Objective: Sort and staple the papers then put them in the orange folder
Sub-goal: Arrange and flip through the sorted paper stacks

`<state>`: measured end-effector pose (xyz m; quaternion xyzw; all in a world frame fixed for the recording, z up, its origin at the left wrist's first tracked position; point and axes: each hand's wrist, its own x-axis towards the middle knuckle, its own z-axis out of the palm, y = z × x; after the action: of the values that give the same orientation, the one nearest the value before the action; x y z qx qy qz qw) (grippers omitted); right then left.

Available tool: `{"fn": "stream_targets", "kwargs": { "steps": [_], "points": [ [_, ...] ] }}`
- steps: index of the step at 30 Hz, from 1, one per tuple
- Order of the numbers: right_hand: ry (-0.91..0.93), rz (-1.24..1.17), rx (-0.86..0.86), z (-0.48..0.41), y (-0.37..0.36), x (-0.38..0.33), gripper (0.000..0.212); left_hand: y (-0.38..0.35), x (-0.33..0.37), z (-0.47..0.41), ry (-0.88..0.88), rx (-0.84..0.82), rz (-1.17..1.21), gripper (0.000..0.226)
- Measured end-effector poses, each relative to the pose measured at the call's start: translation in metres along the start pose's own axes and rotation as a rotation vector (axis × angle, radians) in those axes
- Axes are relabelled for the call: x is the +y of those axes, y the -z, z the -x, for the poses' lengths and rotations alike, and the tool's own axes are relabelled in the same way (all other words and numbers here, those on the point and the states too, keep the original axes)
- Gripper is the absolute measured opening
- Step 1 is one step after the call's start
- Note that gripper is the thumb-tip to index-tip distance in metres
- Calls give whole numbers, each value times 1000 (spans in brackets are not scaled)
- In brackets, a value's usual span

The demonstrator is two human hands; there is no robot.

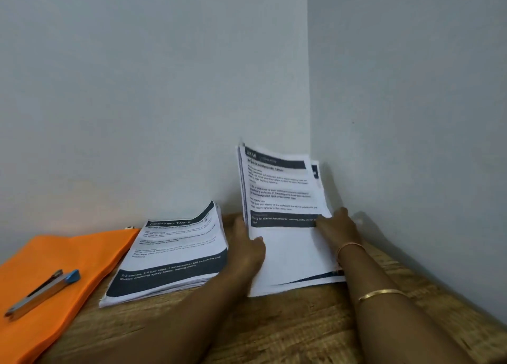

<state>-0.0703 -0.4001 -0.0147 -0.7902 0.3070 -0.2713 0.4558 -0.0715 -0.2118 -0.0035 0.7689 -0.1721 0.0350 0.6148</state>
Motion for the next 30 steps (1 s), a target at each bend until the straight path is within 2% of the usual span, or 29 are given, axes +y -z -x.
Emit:
{"fn": "stream_targets", "kwargs": {
  "steps": [3, 7, 11, 13, 17, 20, 23, 25, 30],
  "points": [
    [51, -282, -38, 10, -9, -19, 31, 29, -1, 1, -158, 99, -77, 45],
    [273, -476, -9, 45, -31, -53, 12, 74, -4, 7, -279, 252, -52, 36],
    [484, -594, -54, 80, -46, -75, 18, 119, -11, 19, -377, 353, 1, 37],
    [510, -650, -148, 93, -51, -78, 9, 137, -15, 25, -395, 367, 12, 38],
    [555, -662, -322, 109, -58, -75, 8, 159, -20, 26, -329, 320, 139, 33],
    [568, -654, -352, 112, -60, -75, 8, 164, -19, 23, -209, 233, 289, 30],
    [537, -678, -358, 110, -59, -74, 16, 164, -17, 18, -122, 219, 433, 36],
    [499, -731, -364, 109, -58, -74, 16, 164, -17, 14, -89, 194, 442, 39],
    [433, -696, -379, 103, -58, -74, 26, 163, -20, 5, -49, 92, 325, 11]
  ]
}}
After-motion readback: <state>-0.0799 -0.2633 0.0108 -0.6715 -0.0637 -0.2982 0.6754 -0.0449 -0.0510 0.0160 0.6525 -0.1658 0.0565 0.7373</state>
